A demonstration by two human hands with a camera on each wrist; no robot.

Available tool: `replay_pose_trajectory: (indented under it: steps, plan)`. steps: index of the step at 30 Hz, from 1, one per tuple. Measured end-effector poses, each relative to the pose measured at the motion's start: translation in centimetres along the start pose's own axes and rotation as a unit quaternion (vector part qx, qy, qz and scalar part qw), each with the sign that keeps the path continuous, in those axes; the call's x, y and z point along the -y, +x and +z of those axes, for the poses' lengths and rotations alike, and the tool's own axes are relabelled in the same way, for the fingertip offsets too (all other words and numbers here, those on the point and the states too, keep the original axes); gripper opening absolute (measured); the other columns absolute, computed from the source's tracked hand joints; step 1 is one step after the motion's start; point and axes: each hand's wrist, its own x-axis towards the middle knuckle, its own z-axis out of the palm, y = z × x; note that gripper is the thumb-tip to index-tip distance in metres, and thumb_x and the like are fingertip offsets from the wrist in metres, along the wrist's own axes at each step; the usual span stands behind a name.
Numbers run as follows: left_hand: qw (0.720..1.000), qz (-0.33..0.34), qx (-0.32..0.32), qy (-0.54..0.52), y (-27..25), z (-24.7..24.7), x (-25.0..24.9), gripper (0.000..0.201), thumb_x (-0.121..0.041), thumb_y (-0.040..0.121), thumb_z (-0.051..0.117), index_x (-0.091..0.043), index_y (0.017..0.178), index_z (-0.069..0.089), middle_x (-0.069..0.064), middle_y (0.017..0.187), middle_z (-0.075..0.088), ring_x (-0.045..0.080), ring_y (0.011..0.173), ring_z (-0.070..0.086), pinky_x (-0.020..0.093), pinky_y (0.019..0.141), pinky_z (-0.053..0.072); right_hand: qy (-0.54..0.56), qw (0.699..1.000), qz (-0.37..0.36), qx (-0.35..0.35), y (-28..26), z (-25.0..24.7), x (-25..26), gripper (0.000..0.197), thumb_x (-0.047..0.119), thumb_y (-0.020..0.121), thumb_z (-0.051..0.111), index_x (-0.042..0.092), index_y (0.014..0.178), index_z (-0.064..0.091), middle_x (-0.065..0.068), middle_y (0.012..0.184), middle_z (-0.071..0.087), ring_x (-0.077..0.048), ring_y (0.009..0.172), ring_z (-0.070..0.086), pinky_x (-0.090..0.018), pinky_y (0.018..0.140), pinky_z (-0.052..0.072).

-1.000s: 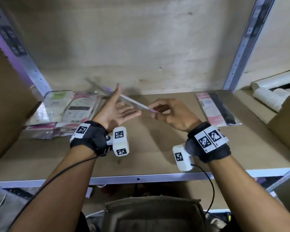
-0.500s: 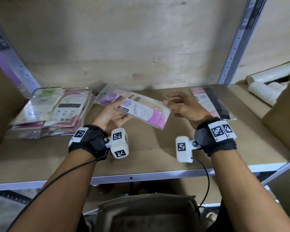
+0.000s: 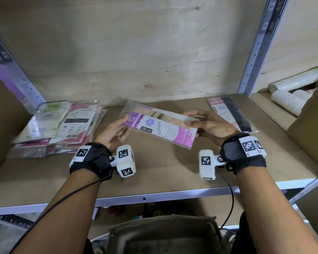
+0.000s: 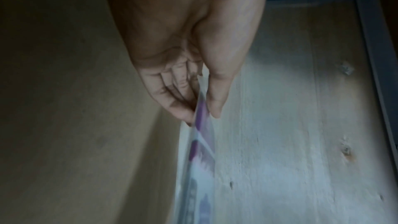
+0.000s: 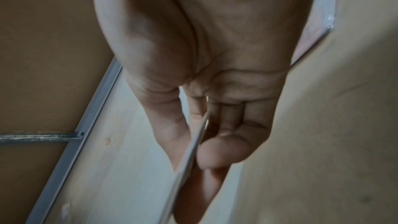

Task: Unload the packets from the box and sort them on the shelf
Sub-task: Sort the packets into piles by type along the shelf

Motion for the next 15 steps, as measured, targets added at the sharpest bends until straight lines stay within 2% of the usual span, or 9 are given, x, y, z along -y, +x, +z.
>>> replay_pose_trajectory:
  steps: [2, 4, 7, 8, 11, 13, 15]
  plan:
    - [1.0, 0.01, -0.017, 0.018, 0.0, -0.6, -0.1, 0.017, -0.022, 0.088, 0.071, -0.013, 0.102, 0.069, 0.005, 0.091, 0.077, 0.008, 0.076, 0.065, 0.014, 0.057, 0.055, -0.006, 1.0, 0.004, 0.016, 0.0, -0.3, -0.1, 0.035, 0.0, 0.088, 0.064, 0.011, 0.122, 0.064, -0.01, 0.095, 0.069, -0.021, 0.08, 0.062, -0.026, 0.061, 0.051]
    - [0.997, 0.029, -0.039, 0.065, 0.0, -1.1, -0.1, 0.018, -0.029, 0.091, 0.069, -0.017, 0.104, 0.071, -0.002, 0.084, 0.073, 0.004, 0.062, 0.054, 0.012, 0.051, 0.046, -0.01, 0.999, 0.009, 0.031, 0.0, -0.4, -0.2, 0.034, 0.0, 0.088, 0.065, 0.013, 0.12, 0.065, -0.01, 0.097, 0.069, -0.021, 0.082, 0.062, -0.028, 0.063, 0.051]
    - [0.982, 0.057, -0.065, 0.167, -0.2, -1.3, 0.1, 0.023, -0.044, 0.092, 0.063, -0.025, 0.1, 0.072, -0.013, 0.055, 0.059, 0.0, 0.045, 0.041, 0.011, 0.041, 0.032, -0.015, 0.999, 0.012, 0.04, 0.0, -0.4, -0.4, 0.033, 0.002, 0.087, 0.067, 0.014, 0.118, 0.066, -0.011, 0.1, 0.068, -0.022, 0.083, 0.061, -0.029, 0.064, 0.051]
    - [0.978, 0.067, -0.078, 0.183, -0.3, -1.1, 0.2, 0.022, -0.045, 0.094, 0.061, -0.025, 0.097, 0.07, -0.013, 0.05, 0.057, 0.0, 0.041, 0.04, 0.011, 0.038, 0.03, -0.018, 0.999, 0.014, 0.042, -0.1, -0.4, -0.4, 0.033, 0.003, 0.087, 0.067, 0.015, 0.117, 0.066, -0.011, 0.1, 0.068, -0.023, 0.084, 0.062, -0.029, 0.065, 0.051]
    - [0.969, 0.101, -0.116, 0.194, -0.6, -0.4, 0.4, 0.02, -0.038, 0.092, 0.052, -0.025, 0.08, 0.062, -0.012, 0.056, 0.062, 0.002, 0.039, 0.042, 0.013, 0.036, 0.031, -0.029, 0.998, 0.014, 0.057, -0.4, -0.4, -0.2, 0.032, 0.003, 0.088, 0.066, 0.016, 0.117, 0.067, -0.012, 0.099, 0.067, -0.021, 0.082, 0.062, -0.026, 0.062, 0.051]
    - [0.957, 0.126, -0.133, 0.223, -0.6, 0.0, 0.6, 0.026, -0.036, 0.091, 0.046, -0.026, 0.068, 0.051, -0.011, 0.055, 0.061, 0.003, 0.041, 0.045, 0.019, 0.044, 0.032, -0.031, 0.998, 0.011, 0.062, -0.6, -0.4, -0.2, 0.033, 0.004, 0.088, 0.066, 0.015, 0.119, 0.066, -0.014, 0.1, 0.067, -0.02, 0.08, 0.061, -0.025, 0.06, 0.051]
    - [0.939, 0.145, -0.166, 0.264, -0.6, 0.1, 0.6, 0.031, -0.038, 0.092, 0.049, -0.026, 0.064, 0.046, -0.009, 0.057, 0.06, 0.009, 0.048, 0.049, 0.023, 0.048, 0.031, -0.034, 0.998, 0.011, 0.06, -0.7, -0.4, -0.2, 0.035, 0.003, 0.088, 0.065, 0.012, 0.122, 0.064, -0.018, 0.101, 0.065, -0.022, 0.081, 0.061, -0.026, 0.06, 0.051]
